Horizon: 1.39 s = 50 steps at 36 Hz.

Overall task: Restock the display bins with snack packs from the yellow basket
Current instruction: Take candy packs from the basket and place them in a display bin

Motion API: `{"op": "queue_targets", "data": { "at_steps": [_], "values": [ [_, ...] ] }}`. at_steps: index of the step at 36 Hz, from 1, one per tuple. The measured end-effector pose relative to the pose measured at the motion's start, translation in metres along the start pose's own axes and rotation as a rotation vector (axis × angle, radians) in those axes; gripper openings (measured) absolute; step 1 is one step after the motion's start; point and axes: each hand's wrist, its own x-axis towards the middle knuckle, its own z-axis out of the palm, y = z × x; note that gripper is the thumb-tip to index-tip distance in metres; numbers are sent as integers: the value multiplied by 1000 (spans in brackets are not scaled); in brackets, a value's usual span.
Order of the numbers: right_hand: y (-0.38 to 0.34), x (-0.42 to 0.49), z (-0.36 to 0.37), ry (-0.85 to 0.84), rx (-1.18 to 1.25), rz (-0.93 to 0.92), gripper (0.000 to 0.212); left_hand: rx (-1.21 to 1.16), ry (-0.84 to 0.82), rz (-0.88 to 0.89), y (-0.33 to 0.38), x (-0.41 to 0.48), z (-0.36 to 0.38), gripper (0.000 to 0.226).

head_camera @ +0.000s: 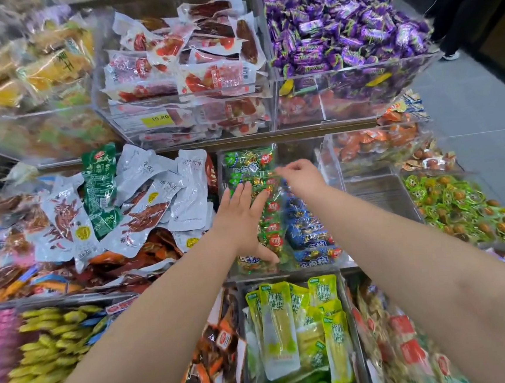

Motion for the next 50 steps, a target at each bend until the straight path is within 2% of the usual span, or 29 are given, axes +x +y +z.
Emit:
{"op": "queue_targets", "data": {
  "at_steps": [1, 3, 7, 10, 14, 18, 21, 25, 28, 30, 33, 35, 37, 40, 43, 47, 50],
  "values": [
    [3, 2, -3, 39, 59, 45, 37, 8, 13, -4, 1, 0, 1, 149],
    [6, 5, -6, 4, 126, 129, 47, 33, 21, -8, 4, 0, 3, 150],
    [3, 8, 1, -176, 208, 221, 52, 67, 17, -8, 7, 0, 5, 150],
    [-5, 3, 15, -247, 174, 198, 53, 66, 11, -12, 4, -1, 8, 149],
    [-7, 3, 19, -271, 121, 157, 56, 50, 6, -17, 3, -1, 8, 148],
    [5, 6, 8, -220, 288, 270, 60, 41, -32, -5, 3, -1, 1, 149],
    [14, 0, -6, -155, 340, 294, 51, 4, -93, 23, 0, -3, -6, 146],
    [27, -27, -29, -201, 559, 268, 41, -158, -136, 35, -5, -7, -18, 136],
    [39, -51, -45, -177, 617, 273, 26, -223, -73, 24, 0, -16, -24, 123],
    [50, -68, -56, -138, 621, 264, 14, -288, 32, -6, 11, -24, -31, 108],
    [70, -92, -74, -43, 630, 246, 19, -333, 291, -5, 36, -37, -40, 69],
    [84, -108, -86, 23, 652, 265, 21, -473, 438, 27, 59, -45, -43, 40],
    [105, -125, -100, 76, 694, 292, 20, -679, 471, 26, 89, -56, -42, 19],
    [149, -157, -118, 129, 722, 303, 19, -894, 334, 10, 144, -70, -30, 17],
    [203, -195, -136, 178, 689, 380, 18, -1032, 108, 27, 200, -80, -4, 17],
    [285, -255, -160, 239, 639, 516, 27, -1131, -251, -41, 266, -108, 40, 16],
    [344, -313, -178, 295, 650, 710, 26, -1050, -485, -36, 305, -136, 74, 28]
  ]
}}
